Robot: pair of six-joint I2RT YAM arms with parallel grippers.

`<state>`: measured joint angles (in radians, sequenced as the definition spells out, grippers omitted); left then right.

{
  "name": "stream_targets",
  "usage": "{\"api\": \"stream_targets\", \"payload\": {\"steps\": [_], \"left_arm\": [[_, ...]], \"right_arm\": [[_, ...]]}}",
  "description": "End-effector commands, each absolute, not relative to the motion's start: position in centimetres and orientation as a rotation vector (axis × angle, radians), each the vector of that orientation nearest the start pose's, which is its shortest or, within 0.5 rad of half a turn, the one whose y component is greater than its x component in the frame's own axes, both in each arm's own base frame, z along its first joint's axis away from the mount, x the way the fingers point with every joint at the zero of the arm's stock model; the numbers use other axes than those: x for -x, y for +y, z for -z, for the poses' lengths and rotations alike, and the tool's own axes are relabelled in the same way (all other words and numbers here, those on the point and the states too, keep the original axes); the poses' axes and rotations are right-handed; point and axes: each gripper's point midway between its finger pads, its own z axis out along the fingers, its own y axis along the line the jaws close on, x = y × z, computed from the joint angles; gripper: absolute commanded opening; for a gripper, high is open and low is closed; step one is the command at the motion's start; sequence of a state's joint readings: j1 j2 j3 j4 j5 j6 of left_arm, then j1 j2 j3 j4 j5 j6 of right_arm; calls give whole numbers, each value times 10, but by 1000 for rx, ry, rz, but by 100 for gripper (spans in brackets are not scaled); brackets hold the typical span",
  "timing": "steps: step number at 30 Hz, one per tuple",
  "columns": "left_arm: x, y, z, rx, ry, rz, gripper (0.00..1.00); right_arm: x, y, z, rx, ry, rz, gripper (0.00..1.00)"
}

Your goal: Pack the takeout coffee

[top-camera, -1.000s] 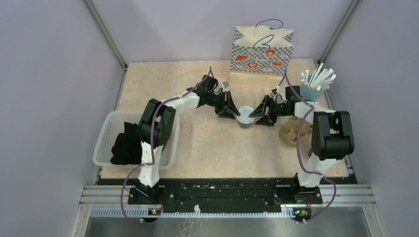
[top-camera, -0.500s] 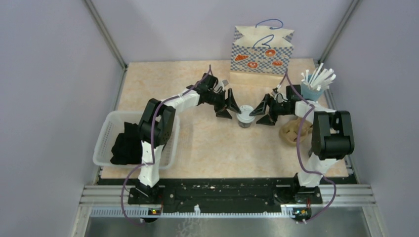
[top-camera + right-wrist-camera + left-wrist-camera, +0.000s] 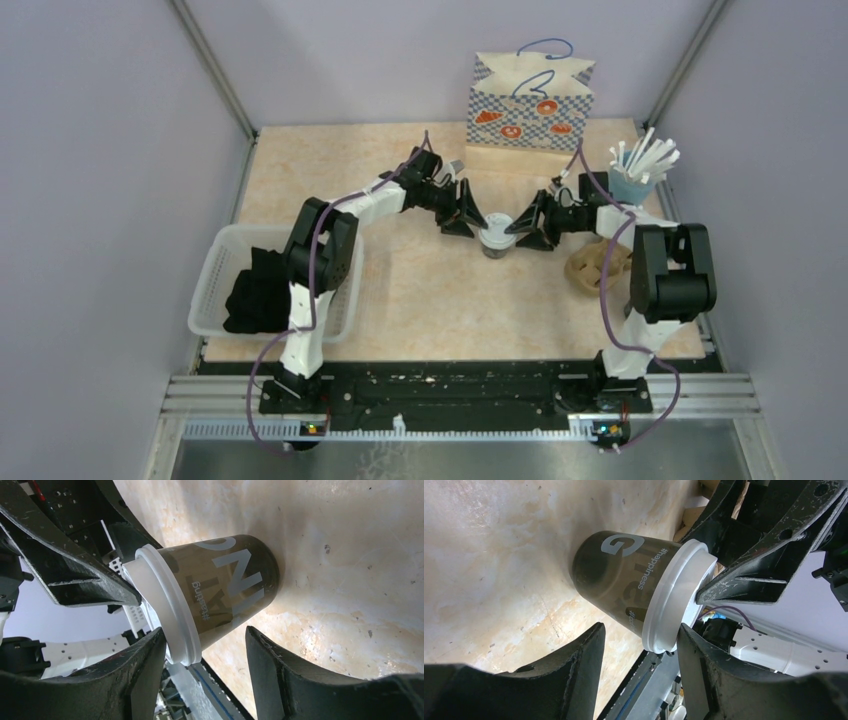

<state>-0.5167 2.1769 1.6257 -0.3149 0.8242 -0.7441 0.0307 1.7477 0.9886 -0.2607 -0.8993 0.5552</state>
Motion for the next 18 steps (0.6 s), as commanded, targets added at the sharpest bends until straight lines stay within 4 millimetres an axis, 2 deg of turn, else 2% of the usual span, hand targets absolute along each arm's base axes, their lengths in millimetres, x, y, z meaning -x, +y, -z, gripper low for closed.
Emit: {"api": "stream_targets", "payload": {"steps": [1, 5, 7, 11, 15, 18], "left_arm": [[-352, -362, -74, -117, 2750, 1419, 59], [-355, -365, -89, -141, 2710, 1440, 59], [-356, -366, -93, -140, 2702, 1450, 59], [-356, -368, -91, -134, 2706, 1459, 59], [-356, -367, -88, -139, 2709, 1455, 58], [-354, -366, -82, -131, 2726, 1449, 58]], "right_arm": [[-338, 160, -80, -296, 2556, -1334, 59], [-337, 168, -115, -255, 2466, -1425, 74], [-329, 173, -123, -234, 2448, -1472, 79], [-315, 180, -107, -216, 2496, -1486, 77], [-317, 180, -96, -253, 2487, -1484, 68], [-317, 175, -75, -308, 2529, -1426, 62]]}}
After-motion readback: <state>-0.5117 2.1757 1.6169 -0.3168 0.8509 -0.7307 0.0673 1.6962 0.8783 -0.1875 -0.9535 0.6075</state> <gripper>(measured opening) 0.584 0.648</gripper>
